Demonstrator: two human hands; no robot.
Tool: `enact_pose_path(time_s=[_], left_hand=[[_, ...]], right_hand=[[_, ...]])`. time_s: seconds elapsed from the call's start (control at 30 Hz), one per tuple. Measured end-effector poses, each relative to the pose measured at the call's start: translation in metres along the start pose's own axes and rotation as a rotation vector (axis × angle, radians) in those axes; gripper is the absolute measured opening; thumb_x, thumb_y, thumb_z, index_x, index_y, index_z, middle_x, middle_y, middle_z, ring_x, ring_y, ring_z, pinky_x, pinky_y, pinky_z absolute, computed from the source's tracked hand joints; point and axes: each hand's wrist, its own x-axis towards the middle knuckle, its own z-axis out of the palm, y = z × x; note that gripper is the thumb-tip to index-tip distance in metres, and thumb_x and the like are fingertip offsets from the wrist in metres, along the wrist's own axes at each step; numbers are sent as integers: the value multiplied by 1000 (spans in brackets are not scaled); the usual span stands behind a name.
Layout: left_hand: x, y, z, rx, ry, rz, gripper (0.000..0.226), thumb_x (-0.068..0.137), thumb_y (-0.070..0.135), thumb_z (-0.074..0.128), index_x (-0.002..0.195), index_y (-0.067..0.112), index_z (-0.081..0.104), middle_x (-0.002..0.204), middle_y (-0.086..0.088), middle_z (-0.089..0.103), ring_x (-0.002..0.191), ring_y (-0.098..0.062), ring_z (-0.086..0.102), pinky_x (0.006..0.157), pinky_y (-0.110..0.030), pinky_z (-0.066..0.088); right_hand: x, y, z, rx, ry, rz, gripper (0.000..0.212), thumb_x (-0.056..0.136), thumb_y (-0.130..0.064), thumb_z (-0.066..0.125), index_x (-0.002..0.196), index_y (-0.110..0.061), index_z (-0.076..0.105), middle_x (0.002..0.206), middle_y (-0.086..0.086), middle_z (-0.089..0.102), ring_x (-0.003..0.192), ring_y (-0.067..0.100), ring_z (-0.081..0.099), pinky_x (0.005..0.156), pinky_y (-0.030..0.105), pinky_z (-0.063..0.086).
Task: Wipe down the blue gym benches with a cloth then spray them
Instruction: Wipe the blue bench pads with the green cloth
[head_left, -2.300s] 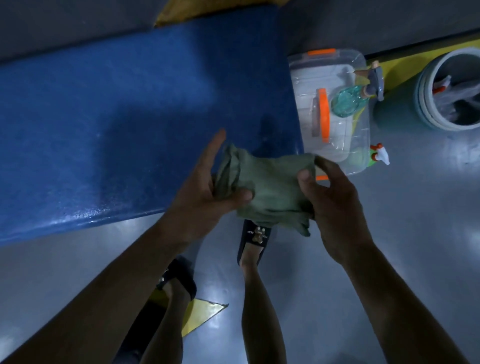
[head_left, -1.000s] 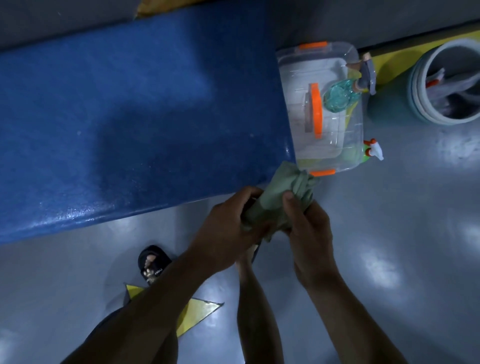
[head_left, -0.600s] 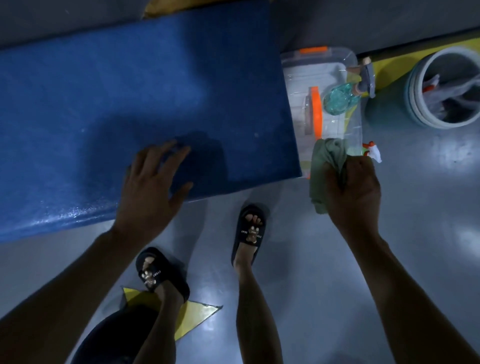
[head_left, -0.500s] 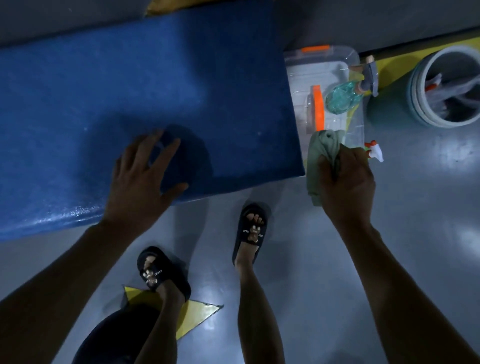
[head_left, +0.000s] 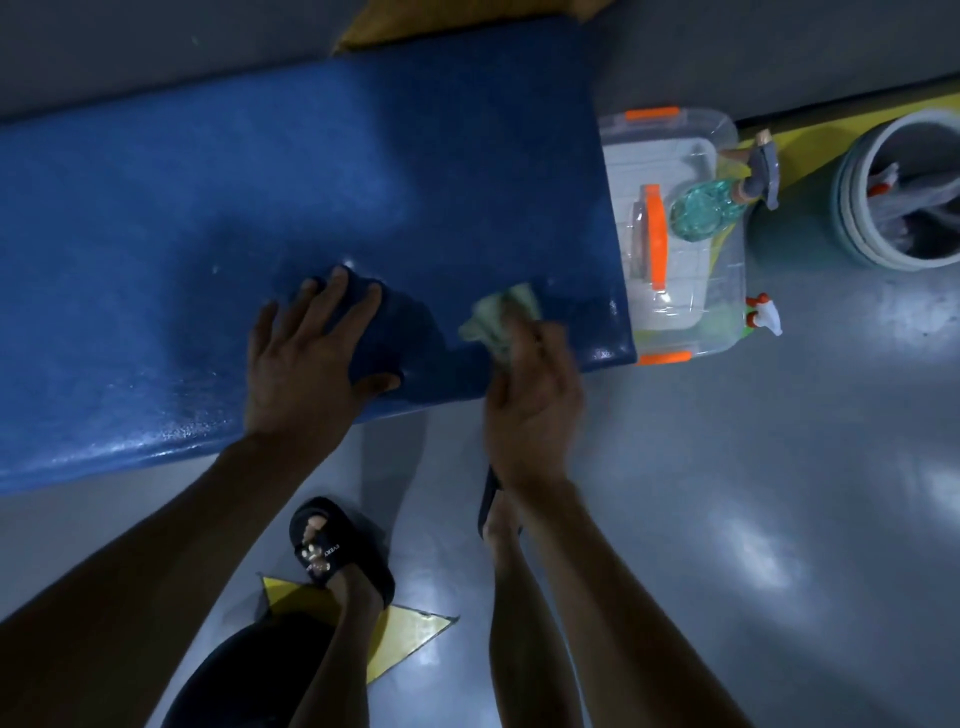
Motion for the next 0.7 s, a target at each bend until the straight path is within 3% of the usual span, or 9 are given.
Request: enact_pose_path(time_s=[0.13, 0.2, 0.37, 0.47, 0.53, 0.6, 0.7], left_hand=[[1, -2, -3, 8, -12, -8, 86, 75, 56, 72, 148, 29, 35, 159, -4, 28, 144, -33, 28, 114, -58, 21], [1, -2, -4, 7, -8, -13, 86, 74, 57, 72, 147, 30, 37, 159, -2, 29, 143, -32, 29, 114, -58, 21], [2, 5, -4, -1, 5, -33, 83, 75, 53, 73, 147, 29, 38, 158, -3, 30, 144, -32, 28, 114, -57, 21], [1, 7, -2, -9, 21, -36, 84, 74, 50, 76, 146, 28, 39, 158, -4, 31, 144, -32, 29, 113, -59, 23], [0, 8, -2, -15, 21, -44, 84, 74, 49, 76, 146, 28, 39, 158, -4, 31, 144, -32, 29, 113, -58, 23], [1, 8, -2, -16, 25, -47, 85, 73, 48, 77, 145, 27, 39, 157, -5, 33, 143, -33, 30, 113, -58, 23], [1, 7, -4, 8, 33, -31, 86, 72, 51, 77, 145, 26, 40, 156, -6, 35, 142, -34, 33, 112, -59, 24]], right_hand=[[-5, 5, -2, -132, -232, -366, 41, 88, -9, 58, 129, -13, 62, 111, 10, 60, 88, 28, 59, 65, 42, 53], [11, 33, -23, -194, -231, -373, 44, 86, -10, 54, 129, -14, 62, 107, 12, 59, 87, 30, 60, 61, 41, 54], [42, 84, -67, -176, -60, -39, 53, 85, -5, 57, 137, -15, 55, 114, 13, 52, 94, 28, 57, 69, 35, 51], [43, 66, -42, -92, 114, 281, 56, 81, -6, 55, 136, -18, 56, 118, 11, 53, 98, 28, 55, 71, 30, 43], [34, 34, -17, -46, 214, 338, 59, 77, -4, 54, 135, -17, 58, 118, 14, 57, 97, 33, 58, 69, 34, 47], [17, 1, 5, -21, 151, 196, 59, 78, -9, 53, 135, -18, 58, 114, 11, 58, 95, 31, 60, 71, 36, 51], [-8, -29, 21, -21, -146, -94, 52, 85, -13, 55, 136, -22, 55, 114, 6, 54, 93, 26, 57, 71, 40, 55]])
